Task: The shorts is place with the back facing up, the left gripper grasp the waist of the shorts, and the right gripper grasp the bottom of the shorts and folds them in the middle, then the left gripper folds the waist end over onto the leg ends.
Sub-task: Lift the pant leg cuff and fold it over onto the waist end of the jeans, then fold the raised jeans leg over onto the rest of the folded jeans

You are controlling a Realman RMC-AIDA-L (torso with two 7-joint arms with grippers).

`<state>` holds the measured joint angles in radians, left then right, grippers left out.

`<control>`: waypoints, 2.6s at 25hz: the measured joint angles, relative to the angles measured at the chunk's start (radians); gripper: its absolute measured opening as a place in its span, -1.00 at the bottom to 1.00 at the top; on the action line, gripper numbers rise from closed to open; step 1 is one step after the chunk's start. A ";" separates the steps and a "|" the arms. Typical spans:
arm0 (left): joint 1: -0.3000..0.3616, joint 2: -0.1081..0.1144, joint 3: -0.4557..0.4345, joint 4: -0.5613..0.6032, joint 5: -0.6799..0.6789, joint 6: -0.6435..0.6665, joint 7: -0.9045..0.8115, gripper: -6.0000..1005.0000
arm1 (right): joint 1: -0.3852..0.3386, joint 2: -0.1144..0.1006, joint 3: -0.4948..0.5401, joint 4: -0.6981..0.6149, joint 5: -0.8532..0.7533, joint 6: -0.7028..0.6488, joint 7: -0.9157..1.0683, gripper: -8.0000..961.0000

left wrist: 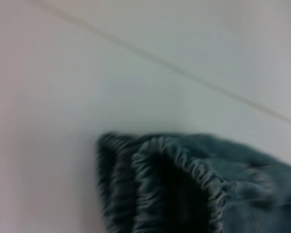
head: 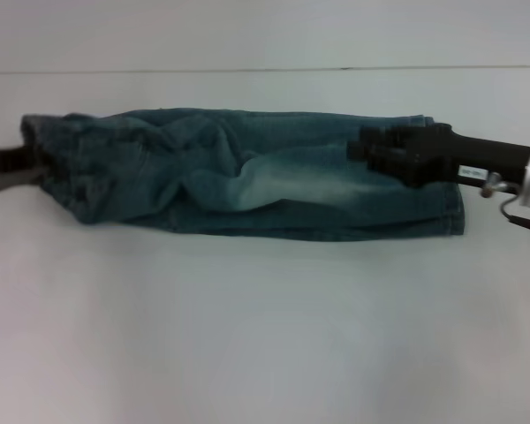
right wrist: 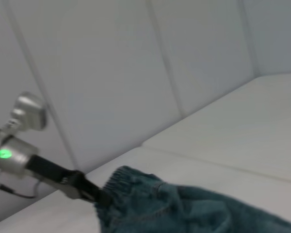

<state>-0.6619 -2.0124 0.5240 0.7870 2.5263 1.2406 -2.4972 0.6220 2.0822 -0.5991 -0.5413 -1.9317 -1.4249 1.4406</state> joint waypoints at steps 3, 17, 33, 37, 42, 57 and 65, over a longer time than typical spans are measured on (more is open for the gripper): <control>-0.028 0.001 0.002 0.033 -0.019 0.052 0.007 -0.90 | 0.016 0.005 0.001 0.093 0.089 0.100 -0.092 0.01; -0.217 0.023 0.002 0.115 -0.089 0.194 -0.002 -0.90 | 0.205 0.027 0.005 0.491 0.486 0.506 -0.645 -0.92; -0.331 0.067 0.009 0.171 -0.173 0.302 -0.046 -0.90 | 0.390 0.037 0.159 0.675 0.486 0.731 -0.776 -0.98; -0.334 0.070 0.012 0.206 -0.220 0.335 -0.062 -0.90 | 0.417 0.037 0.178 0.719 0.481 0.741 -0.778 -0.98; -0.338 0.077 0.013 0.218 -0.246 0.363 -0.067 -0.90 | 0.473 0.037 0.188 0.785 0.423 0.756 -0.763 -0.98; -0.251 0.051 0.016 0.230 -0.268 0.372 -0.060 -0.90 | 0.501 0.021 0.357 0.795 0.053 0.784 -0.505 -0.98; -0.194 0.035 0.017 0.218 -0.307 0.362 -0.037 -0.91 | 0.318 0.016 0.366 0.610 0.062 0.630 -0.405 -0.98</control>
<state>-0.8555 -1.9776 0.5415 1.0054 2.2196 1.6021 -2.5337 0.9402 2.0984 -0.2335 0.0688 -1.8698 -0.7949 1.0356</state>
